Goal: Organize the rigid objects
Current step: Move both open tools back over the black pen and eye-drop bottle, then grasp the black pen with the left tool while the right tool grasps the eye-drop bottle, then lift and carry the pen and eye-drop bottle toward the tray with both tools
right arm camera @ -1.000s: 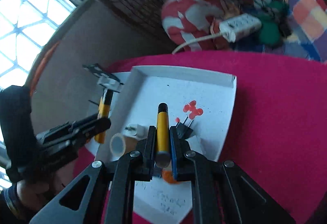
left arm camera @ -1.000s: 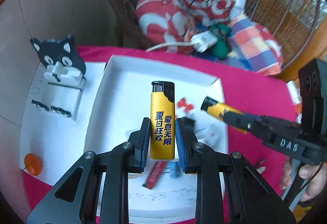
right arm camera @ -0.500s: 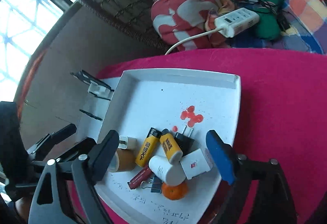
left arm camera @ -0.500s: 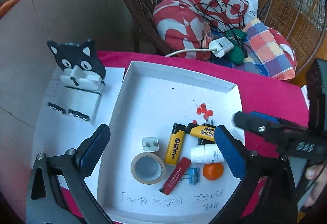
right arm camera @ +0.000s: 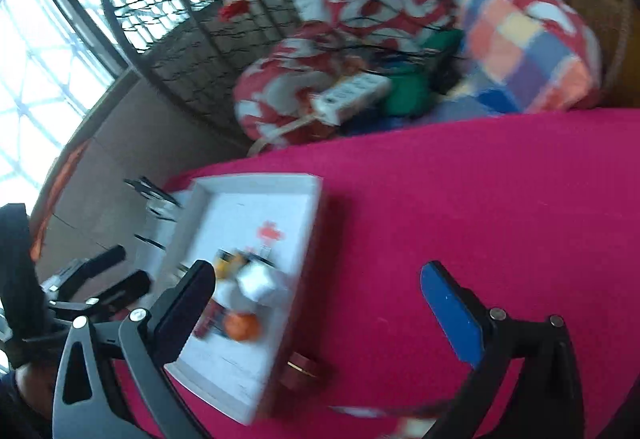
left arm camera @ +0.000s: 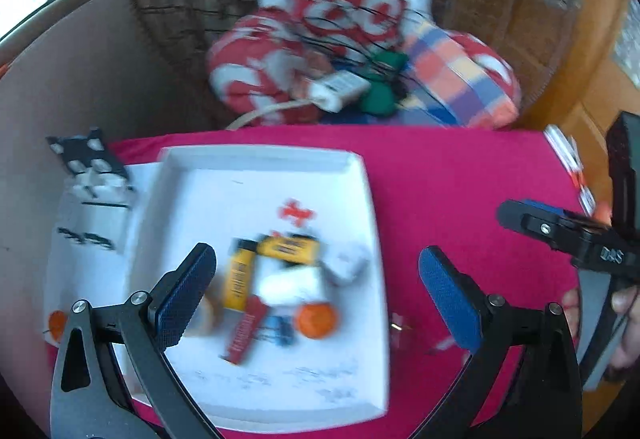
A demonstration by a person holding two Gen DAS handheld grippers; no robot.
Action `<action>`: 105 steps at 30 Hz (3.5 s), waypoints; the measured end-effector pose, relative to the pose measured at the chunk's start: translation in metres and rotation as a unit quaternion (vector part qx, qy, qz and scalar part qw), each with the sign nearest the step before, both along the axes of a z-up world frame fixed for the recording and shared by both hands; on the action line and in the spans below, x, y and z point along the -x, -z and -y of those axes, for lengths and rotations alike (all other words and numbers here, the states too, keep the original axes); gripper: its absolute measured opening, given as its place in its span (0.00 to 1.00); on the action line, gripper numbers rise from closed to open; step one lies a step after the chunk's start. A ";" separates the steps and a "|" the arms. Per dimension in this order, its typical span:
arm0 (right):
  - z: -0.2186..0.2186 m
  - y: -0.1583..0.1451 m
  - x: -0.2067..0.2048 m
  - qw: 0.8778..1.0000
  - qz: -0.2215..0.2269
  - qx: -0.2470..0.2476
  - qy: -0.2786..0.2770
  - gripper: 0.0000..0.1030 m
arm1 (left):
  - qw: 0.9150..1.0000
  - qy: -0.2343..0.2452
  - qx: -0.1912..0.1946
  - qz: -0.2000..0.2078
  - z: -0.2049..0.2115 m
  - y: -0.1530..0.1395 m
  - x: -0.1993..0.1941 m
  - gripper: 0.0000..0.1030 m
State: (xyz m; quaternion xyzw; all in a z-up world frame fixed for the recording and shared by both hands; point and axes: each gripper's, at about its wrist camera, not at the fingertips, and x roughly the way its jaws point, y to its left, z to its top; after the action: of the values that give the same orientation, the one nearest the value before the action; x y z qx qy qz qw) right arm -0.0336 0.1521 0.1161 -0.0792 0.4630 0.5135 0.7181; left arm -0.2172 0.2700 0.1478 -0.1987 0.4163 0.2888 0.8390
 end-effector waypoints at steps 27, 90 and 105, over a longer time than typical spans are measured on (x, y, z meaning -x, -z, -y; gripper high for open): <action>0.052 0.105 0.023 0.973 0.015 0.222 -0.055 0.71 | 0.992 0.070 0.007 -0.107 0.090 0.054 -0.021 1.00; 0.136 -0.169 -0.019 0.981 0.065 -0.179 -0.034 0.61 | 0.986 0.065 -0.074 0.137 0.117 -0.140 -0.046 0.09; 0.084 -0.175 0.015 0.973 0.047 -0.191 -0.119 0.61 | 0.985 -0.020 -0.098 0.143 0.092 -0.150 0.021 0.09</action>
State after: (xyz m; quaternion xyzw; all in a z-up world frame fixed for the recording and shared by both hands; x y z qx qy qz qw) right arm -0.0484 0.0686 0.2907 -0.0188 0.3094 0.6705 0.6741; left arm -0.2385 0.1780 0.2974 -0.1631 0.2579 0.3138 0.8991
